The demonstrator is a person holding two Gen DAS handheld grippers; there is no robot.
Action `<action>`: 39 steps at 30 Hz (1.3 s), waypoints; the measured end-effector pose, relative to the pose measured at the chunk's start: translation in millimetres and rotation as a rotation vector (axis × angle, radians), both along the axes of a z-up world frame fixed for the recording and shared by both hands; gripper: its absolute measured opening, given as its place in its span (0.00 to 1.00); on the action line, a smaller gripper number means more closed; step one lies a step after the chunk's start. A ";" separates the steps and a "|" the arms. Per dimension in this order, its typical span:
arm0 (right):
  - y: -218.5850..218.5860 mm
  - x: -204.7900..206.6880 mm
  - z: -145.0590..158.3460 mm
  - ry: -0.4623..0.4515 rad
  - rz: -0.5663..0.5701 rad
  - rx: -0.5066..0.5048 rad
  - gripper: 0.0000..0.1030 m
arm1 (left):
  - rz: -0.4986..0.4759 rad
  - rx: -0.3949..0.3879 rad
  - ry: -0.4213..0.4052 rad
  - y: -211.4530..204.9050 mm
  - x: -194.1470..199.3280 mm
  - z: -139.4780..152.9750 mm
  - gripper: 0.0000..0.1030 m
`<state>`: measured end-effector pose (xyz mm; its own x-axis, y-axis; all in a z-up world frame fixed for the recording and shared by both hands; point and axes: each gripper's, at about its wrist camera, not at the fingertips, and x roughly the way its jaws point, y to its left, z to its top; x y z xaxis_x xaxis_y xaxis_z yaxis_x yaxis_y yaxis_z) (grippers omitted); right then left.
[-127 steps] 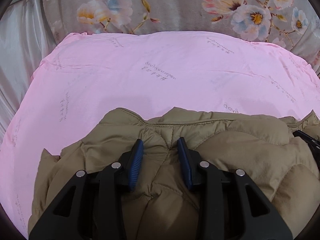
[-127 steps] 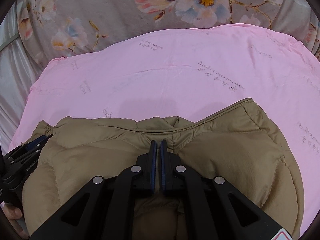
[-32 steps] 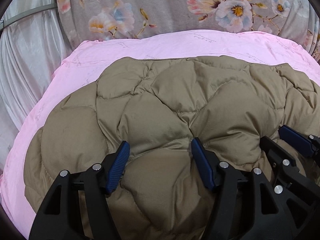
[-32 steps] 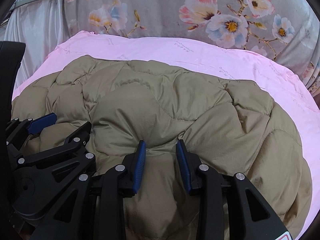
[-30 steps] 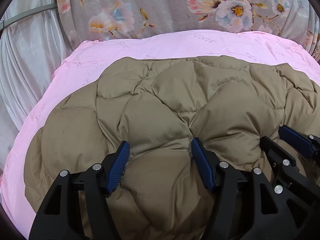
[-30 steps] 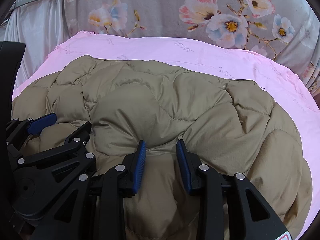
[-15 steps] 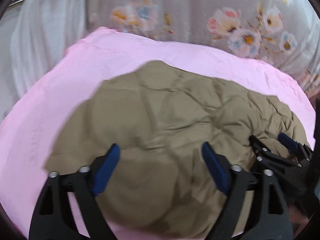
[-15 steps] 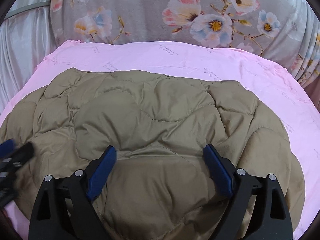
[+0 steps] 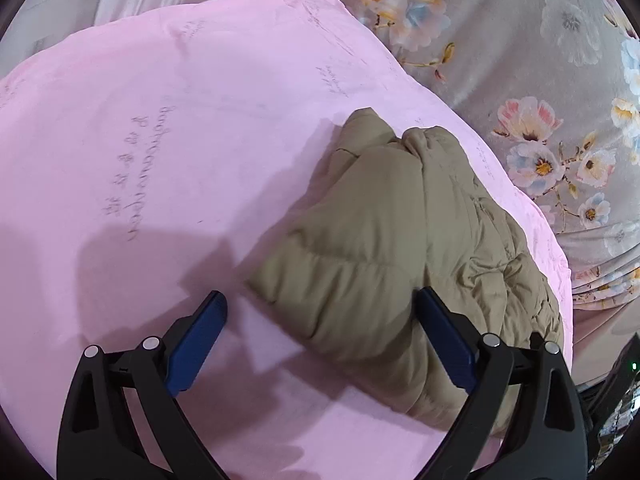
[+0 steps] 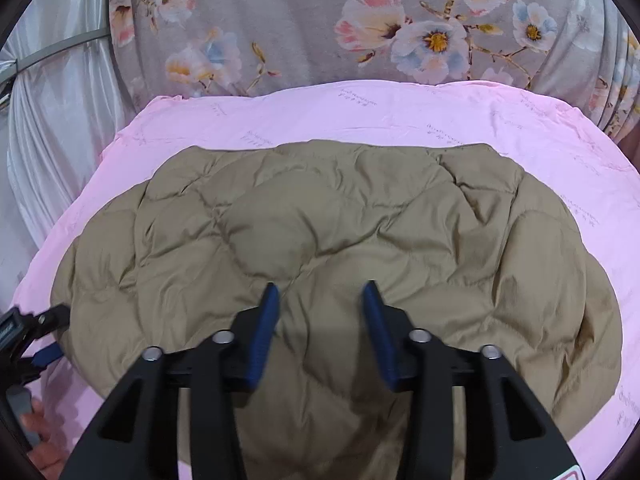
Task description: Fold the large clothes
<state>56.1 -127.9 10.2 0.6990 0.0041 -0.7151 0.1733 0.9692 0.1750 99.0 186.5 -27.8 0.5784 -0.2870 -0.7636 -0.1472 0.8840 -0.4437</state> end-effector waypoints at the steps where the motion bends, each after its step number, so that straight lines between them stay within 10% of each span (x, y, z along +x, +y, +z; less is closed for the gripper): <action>1: -0.5 -1.1 -0.1 0.006 0.002 0.007 0.23 | -0.009 -0.016 -0.003 -4.2 2.6 -0.7 0.90; 5: -1.5 -2.2 -3.6 0.023 0.014 0.028 0.15 | -0.045 -0.070 0.005 -26.6 14.2 -4.2 0.84; 13: 0.4 2.9 -8.4 0.045 0.022 0.053 0.12 | -0.098 -0.039 -0.070 -41.4 14.8 37.5 0.20; 26: 37.5 -6.5 4.1 0.047 0.181 0.139 0.01 | -0.185 0.044 -0.329 -30.4 -15.1 136.6 0.14; 39: 4.2 -17.8 7.8 0.046 0.167 0.225 0.02 | -0.500 0.170 -0.472 -153.1 -63.0 181.2 0.14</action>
